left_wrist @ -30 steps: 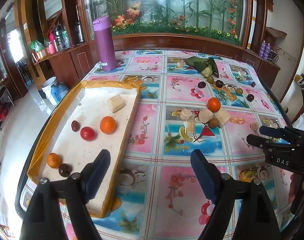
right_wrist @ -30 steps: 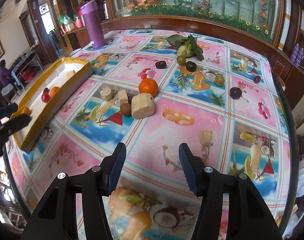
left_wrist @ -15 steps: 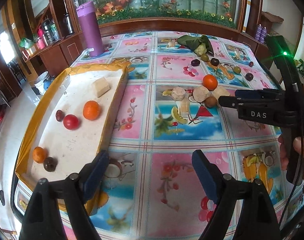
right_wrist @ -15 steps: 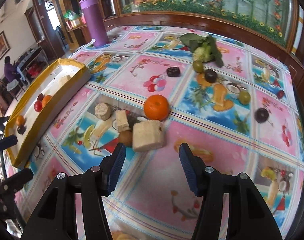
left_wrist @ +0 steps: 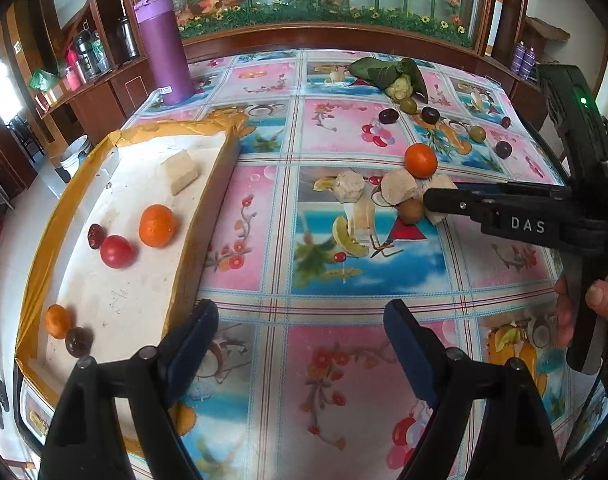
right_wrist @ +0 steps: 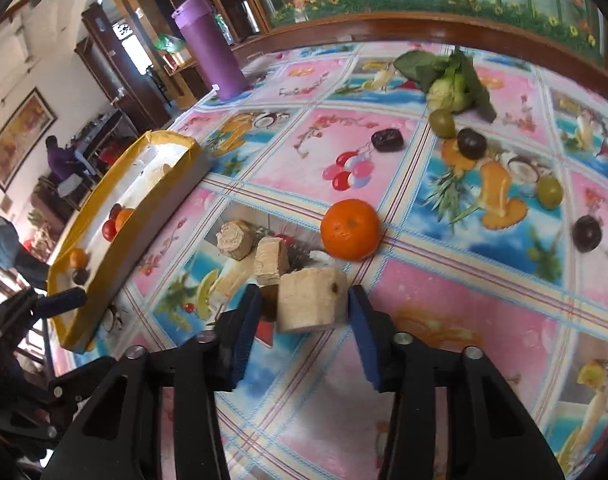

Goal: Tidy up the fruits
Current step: 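Grasp a round tan cake with the right gripper while the left grasps a brown ball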

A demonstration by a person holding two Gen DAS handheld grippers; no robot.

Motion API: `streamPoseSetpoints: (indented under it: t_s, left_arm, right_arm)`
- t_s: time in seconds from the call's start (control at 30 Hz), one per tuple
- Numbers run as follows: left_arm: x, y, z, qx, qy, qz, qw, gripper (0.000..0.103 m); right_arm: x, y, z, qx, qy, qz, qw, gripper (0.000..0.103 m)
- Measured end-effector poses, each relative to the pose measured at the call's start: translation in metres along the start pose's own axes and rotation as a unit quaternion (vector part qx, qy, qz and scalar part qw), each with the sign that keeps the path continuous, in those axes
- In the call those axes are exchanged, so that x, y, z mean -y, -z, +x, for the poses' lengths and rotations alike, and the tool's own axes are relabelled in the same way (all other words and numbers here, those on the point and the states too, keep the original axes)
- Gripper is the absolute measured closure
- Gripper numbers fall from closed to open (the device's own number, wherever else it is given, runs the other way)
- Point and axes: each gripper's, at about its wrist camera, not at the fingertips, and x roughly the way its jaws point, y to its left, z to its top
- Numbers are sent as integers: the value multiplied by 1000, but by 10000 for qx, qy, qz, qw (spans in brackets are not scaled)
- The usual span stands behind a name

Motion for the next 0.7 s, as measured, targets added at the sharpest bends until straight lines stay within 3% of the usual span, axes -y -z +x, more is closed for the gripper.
streamPoseSetpoints:
  t_s: [0.07,0.2,0.4,0.63,0.7]
  left_arm:
    - [3,-3,4,-22,12,41,10000,16]
    - [10,-10,12,-56,43,95,9999,16]
    - [25,-24,23,-50,527,55,9986,16]
    - [63,-39,35,128,857,165,9961,16]
    - [68,-42,41,170,904,110,9957,20]
  right_arm:
    - [-1,4,-5,-24,26,-143,9999,68]
    - [-1,13,-18,-53,520,-480,9975,68]
    - [18,30,-37,-56,1151,-424,9924,68]
    - [29,40,-49,22,1289,-299,9912,68]
    - [31,42,-50,46,1249,-227,9919,68]
